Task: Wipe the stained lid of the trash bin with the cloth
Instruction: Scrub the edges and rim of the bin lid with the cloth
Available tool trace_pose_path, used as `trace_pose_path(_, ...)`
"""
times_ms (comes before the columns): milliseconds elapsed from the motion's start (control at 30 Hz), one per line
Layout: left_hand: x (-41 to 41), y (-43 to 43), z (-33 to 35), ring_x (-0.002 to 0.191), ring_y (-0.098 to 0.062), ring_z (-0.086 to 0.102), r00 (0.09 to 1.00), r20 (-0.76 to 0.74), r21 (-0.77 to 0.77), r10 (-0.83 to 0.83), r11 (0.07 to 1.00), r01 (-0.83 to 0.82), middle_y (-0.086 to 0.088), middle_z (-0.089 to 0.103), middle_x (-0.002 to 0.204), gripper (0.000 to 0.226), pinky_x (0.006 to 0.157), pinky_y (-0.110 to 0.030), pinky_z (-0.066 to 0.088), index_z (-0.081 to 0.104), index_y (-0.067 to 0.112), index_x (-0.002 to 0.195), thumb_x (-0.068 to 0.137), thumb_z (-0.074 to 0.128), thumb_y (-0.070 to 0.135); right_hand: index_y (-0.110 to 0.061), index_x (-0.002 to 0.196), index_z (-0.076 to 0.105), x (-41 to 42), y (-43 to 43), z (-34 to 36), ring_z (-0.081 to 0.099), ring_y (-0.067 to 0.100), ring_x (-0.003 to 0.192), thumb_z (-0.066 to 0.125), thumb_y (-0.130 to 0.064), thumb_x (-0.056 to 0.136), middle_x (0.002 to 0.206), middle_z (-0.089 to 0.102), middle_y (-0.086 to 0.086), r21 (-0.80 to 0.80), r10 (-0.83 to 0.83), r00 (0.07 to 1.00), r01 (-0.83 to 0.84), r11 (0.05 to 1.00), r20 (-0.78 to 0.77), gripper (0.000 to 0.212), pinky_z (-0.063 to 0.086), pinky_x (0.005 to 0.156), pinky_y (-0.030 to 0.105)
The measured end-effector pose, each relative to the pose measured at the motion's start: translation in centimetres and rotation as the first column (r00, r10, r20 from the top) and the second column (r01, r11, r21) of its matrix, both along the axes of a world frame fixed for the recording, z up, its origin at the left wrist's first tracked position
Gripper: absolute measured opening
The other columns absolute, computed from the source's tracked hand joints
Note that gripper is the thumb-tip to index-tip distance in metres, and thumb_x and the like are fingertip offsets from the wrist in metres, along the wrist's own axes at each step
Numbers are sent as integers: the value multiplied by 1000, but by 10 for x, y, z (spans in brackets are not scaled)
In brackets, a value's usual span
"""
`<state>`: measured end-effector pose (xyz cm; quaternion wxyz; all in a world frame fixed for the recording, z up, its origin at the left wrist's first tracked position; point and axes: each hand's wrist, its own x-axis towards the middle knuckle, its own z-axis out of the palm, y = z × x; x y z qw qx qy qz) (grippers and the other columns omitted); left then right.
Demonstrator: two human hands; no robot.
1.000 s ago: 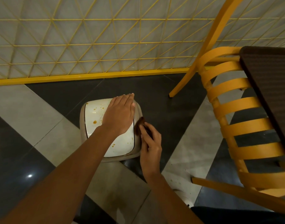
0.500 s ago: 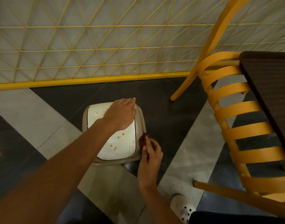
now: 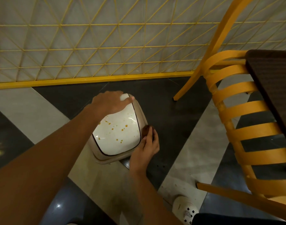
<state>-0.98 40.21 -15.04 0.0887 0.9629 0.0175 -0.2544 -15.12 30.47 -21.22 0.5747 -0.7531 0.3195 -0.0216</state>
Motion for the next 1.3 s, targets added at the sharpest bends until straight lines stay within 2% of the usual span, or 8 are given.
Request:
trace_pose_path(167, 9, 18, -1, 116, -35, 50, 978, 25, 46, 206, 977, -207, -14, 58, 121, 82, 93, -44, 38, 48, 15, 131, 82, 21, 75, -24, 133, 43, 54, -25, -2, 19, 13, 136, 34, -7, 95, 144, 33, -1, -18, 169, 986, -169, 985, 14, 43, 22, 115, 36)
trace_pose_path(300, -4, 21, 2, 112, -37, 51, 960, 20, 56, 280, 958, -280, -19, 55, 121, 83, 87, -41, 40, 49, 6, 127, 85, 19, 71, -16, 129, 49, 87, -47, -6, 28, 18, 132, 33, -1, 94, 138, 42, 4, -137, 394, 919, -389, 911, 14, 41, 25, 110, 31)
trace_pose_path(400, -19, 22, 1, 114, -39, 50, 936, -45, 42, 350, 936, -348, -23, 49, 129, 76, 96, -42, 43, 42, 2, 132, 91, 20, 62, -10, 124, 54, 110, -56, -7, 38, 25, 127, 34, 2, 92, 133, 50, 10, -203, 547, 837, -533, 822, 20, 39, 30, 110, 32)
trace_pose_path(533, -43, 23, -7, 113, -40, 53, 864, -122, -57, 489, 865, -498, -25, 50, 130, 72, 96, -47, 45, 41, 0, 133, 93, 24, 57, -9, 123, 55, 131, -62, 4, 42, 21, 125, 36, 1, 93, 132, 51, 10, -210, 732, 681, -720, 661, -29, 37, 25, 102, 18)
trace_pose_path(633, -58, 24, -6, 118, -39, 49, 878, -67, 6, 473, 880, -474, -23, 46, 134, 70, 102, -45, 39, 39, 0, 134, 94, 21, 55, -10, 123, 55, 136, -60, 9, 43, 20, 125, 37, 0, 93, 133, 51, 9, -200, 789, 613, -779, 594, -42, 37, 26, 100, 18)
trace_pose_path(833, -70, 11, -19, 141, -35, 8, 901, 186, -204, 393, 912, -356, -4, 0, 156, 59, 112, -53, 16, 7, 25, 147, 96, 30, 43, -19, 118, 59, 125, -45, 8, 44, 24, 121, 38, -7, 94, 127, 55, 5, -218, 657, 751, -631, 745, 72, 34, 34, 106, 43)
trace_pose_path(1033, -78, 2, -38, 141, -30, 10, 840, 251, -348, 481, 855, -385, -6, 15, 153, 50, 113, -46, 13, 19, 24, 145, 98, 28, 36, -25, 122, 55, 92, -24, 22, 28, 14, 124, 40, -15, 95, 134, 43, -5, -339, 716, 693, -655, 675, 88, 32, 19, 104, 33)
trace_pose_path(1300, -79, 1, -39, 140, -32, 14, 846, 274, -342, 458, 868, -359, -8, 20, 151, 49, 113, -48, 17, 23, 21, 144, 98, 28, 35, -20, 119, 57, 118, -33, 23, 31, 23, 123, 35, -14, 97, 133, 46, 0, -230, 644, 761, -642, 731, -77, 32, 25, 102, 40)
